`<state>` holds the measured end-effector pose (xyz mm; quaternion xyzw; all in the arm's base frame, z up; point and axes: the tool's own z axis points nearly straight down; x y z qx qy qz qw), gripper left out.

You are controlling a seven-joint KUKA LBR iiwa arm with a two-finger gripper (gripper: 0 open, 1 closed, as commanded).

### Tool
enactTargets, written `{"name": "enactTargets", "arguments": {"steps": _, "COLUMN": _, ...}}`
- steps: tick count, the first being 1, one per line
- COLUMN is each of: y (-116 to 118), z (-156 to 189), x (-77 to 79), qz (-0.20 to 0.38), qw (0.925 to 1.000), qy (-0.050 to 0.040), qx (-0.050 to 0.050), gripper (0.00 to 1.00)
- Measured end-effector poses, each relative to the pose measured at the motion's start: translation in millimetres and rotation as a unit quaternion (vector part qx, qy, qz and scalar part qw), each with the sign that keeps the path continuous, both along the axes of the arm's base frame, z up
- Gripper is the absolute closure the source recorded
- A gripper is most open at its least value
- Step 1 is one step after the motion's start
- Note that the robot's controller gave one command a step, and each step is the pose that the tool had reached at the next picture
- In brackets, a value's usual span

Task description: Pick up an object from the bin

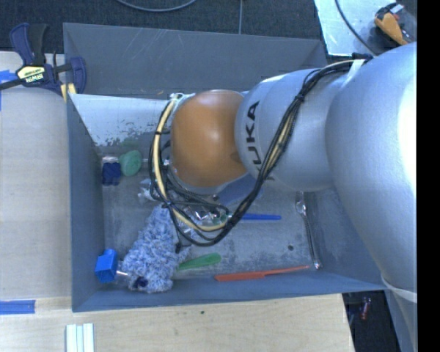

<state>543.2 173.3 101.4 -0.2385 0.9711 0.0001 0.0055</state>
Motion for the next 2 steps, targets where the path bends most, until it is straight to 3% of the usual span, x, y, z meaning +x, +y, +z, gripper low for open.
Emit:
{"name": "enactTargets", "arguments": {"steps": 1, "y": -49, "z": -28, "x": 17.7, "qz": 0.078, "qw": 0.9970, "qy": -0.0022, "qx": -0.002, "gripper": 0.00}}
{"name": "enactTargets", "arguments": {"steps": 2, "y": -5, "z": -30, "x": -17.9, "qz": 0.178, "qw": 0.9840, "qy": -0.0020, "qx": -0.001, "gripper": 1.00}}
